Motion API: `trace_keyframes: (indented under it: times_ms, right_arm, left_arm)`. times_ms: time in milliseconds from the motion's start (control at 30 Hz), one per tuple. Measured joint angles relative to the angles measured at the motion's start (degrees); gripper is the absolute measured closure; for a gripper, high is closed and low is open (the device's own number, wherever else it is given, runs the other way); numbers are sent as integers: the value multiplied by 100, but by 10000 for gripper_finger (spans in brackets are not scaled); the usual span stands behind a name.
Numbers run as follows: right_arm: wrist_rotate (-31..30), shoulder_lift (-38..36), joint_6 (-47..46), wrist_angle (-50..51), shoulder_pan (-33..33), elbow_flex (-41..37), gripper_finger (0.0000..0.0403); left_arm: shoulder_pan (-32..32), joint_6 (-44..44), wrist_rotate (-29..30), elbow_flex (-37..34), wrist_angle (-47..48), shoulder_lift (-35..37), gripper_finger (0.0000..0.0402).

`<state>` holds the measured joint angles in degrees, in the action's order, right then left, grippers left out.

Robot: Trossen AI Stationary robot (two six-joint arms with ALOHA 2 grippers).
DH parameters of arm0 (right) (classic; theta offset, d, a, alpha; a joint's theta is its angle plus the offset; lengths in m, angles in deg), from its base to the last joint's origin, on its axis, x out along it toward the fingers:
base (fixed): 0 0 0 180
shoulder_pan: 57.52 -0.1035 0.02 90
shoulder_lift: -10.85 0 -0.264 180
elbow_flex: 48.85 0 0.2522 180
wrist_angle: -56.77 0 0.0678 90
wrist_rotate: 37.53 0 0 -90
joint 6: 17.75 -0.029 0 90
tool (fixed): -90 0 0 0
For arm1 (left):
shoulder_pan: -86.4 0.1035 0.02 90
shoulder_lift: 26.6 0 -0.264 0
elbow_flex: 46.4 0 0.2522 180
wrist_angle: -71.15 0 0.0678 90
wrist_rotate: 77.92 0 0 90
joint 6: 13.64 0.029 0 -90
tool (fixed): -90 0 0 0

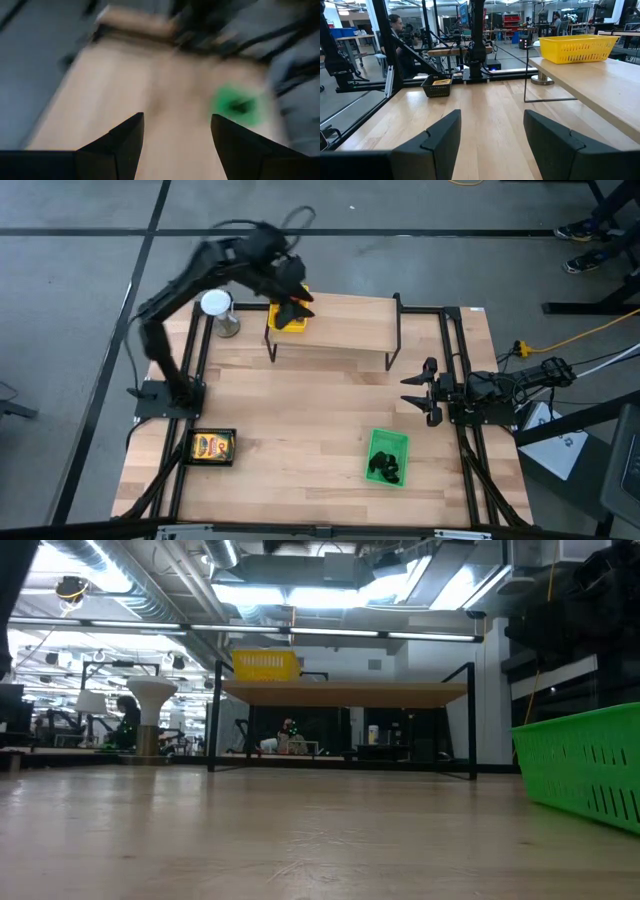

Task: Pick & Place Office Desk Supplies
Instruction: Put the black bin with crayon boxes on the shelf

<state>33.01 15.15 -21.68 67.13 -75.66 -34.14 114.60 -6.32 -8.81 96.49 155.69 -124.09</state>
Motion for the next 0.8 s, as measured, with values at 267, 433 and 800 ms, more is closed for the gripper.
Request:
trace_keyframes:
  times_ms: [267,433,800]
  right_arm:
    - [-1,1,0,0,0,0,184]
    - [-1,1,-2,0,-1,0,184]
    - [-2,7,-1,0,0,0,184]
  left_arm:
    - [-1035,-502,420,-110,277,872,174]
    - [-2114,-1383,1580,-99,1607,1196,174]
    - [-5157,-6343,3982,-1394,1834,1609,191]
